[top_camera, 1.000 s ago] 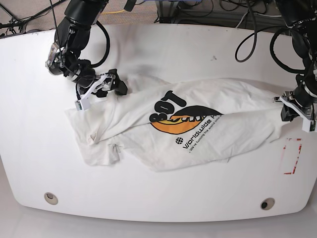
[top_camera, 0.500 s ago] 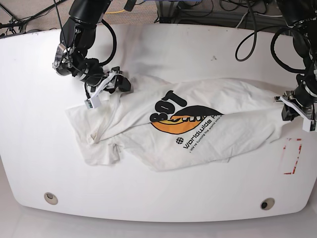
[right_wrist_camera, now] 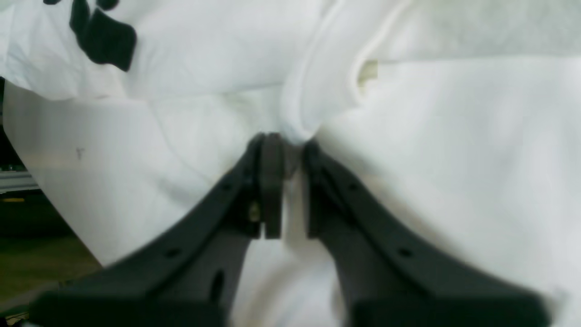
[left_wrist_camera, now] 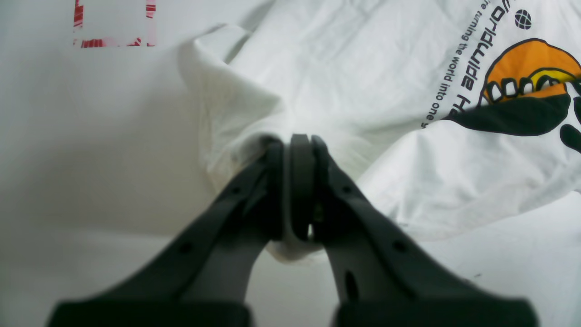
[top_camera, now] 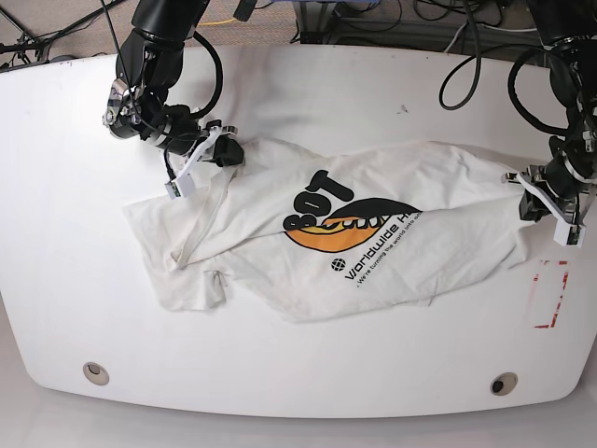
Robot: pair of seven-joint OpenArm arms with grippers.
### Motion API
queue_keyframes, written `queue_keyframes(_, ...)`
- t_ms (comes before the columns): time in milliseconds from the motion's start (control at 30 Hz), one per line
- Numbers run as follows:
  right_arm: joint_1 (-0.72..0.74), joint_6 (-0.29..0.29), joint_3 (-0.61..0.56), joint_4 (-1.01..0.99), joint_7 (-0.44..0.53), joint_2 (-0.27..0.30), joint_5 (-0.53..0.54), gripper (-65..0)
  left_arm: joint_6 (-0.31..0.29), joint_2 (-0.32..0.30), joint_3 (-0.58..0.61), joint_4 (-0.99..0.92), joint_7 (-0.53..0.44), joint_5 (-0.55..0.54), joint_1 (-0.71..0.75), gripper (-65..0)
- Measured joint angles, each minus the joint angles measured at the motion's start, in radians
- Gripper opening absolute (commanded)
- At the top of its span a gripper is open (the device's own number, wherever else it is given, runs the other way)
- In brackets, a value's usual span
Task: Fold the T-shirt properly
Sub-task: 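Grasp the shirt corner with the right gripper and tug it outward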
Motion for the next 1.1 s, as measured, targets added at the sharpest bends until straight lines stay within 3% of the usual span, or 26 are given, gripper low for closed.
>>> queue_keyframes(133, 0.005, 0.000, 0.006, 0.000, 0.007, -0.023, -0.001, -45.5, 0.000, 0.000, 0.000, 0.000, 0.000, 0.000, 0.000, -63.9)
queue_keyframes(333, 0.005, 0.000, 0.002, 0.000, 0.027, -0.037, -0.008, -45.8, 0.000, 0.000, 0.000, 0.000, 0.000, 0.000, 0.000, -63.9)
queue_keyframes(400, 0.005, 0.000, 0.004, -0.013, 0.036, -0.042, -0.004, -50.4, 0.000, 0.000, 0.000, 0.000, 0.000, 0.000, 0.000, -63.9)
queue_keyframes(500, 0.014, 0.001, 0.003, -0.055, 0.055, -0.049, 0.011, -63.6, 0.000, 0.000, 0.000, 0.000, 0.000, 0.000, 0.000, -63.9)
queue_keyframes(733, 0.007, 0.001, 0.002, -0.084, 0.078, -0.048, 0.020, -65.0, 0.000, 0.000, 0.000, 0.000, 0.000, 0.000, 0.000, -62.8)
queue_keyframes(833, -0.016, 0.003, -0.001, -0.043, 0.071, -0.035, 0.013, -65.0, 0.000, 0.000, 0.000, 0.000, 0.000, 0.000, 0.004, -52.6)
queue_keyframes(967, -0.047, 0.002, 0.002, 0.005, 0.058, -0.019, 0.006, -65.0, 0.000, -0.005, 0.000, 0.001, -0.001, 0.000, 0.047, -27.4)
queue_keyframes(1033, -0.055, 0.001, 0.003, 0.014, 0.057, -0.007, 0.011, -65.0, 0.000, -0.003, 0.000, 0.001, 0.005, 0.000, 0.064, -19.3)
queue_keyframes(1100, -0.054, 0.002, 0.002, 0.014, 0.057, 0.005, 0.010, -65.0, 0.000, -0.003, 0.000, 0.001, 0.002, 0.000, 0.077, -17.2)
